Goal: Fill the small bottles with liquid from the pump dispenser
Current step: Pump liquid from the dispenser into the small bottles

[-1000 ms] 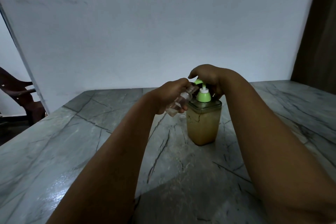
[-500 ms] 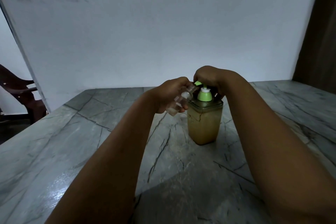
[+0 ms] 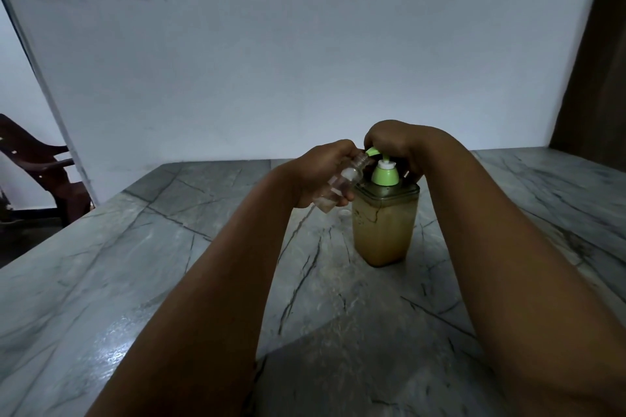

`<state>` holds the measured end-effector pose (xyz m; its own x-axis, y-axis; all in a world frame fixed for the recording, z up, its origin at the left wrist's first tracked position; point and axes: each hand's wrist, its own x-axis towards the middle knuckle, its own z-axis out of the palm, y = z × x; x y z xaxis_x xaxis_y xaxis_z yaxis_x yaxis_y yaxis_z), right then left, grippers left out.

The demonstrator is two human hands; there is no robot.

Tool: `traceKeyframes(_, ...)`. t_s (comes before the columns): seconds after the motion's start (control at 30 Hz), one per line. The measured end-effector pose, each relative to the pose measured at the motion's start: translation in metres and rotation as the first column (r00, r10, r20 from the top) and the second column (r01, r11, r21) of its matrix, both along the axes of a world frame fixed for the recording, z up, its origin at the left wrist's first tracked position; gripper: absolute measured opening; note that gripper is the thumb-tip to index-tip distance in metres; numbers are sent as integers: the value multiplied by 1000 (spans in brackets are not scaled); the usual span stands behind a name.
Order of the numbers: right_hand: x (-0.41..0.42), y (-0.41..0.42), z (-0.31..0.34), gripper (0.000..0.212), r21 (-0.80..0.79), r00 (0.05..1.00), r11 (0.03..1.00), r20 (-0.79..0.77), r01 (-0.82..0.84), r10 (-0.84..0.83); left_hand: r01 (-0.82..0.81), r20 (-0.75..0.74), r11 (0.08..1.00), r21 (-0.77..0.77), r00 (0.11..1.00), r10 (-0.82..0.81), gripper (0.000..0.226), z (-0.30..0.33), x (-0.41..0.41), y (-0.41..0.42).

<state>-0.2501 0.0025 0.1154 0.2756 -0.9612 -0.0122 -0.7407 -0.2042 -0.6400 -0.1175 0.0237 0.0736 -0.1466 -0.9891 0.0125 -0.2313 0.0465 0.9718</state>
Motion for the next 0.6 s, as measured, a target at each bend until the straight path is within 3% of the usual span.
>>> traceKeyframes(0.13,3,0,1,34,-10,1000,1000,27,11,-10,6,-12,1000,-1,1000,-6,27,0,1,0)
traceKeyframes(0.33,-6,-1,7,32,164,985,986,168,9,-37,24,-16,1000,13,1000,-23,39,2,0,2)
traceKeyframes(0.4,-3,-3,9,27,95,974,994,215,45,-65,25,-14,1000,18,1000,-25,46,2,0,2)
traceKeyframes(0.6,0,2,8,20,33,997,999,73,5,-7,0,-3,1000,13,1000,1,46,2,0,2)
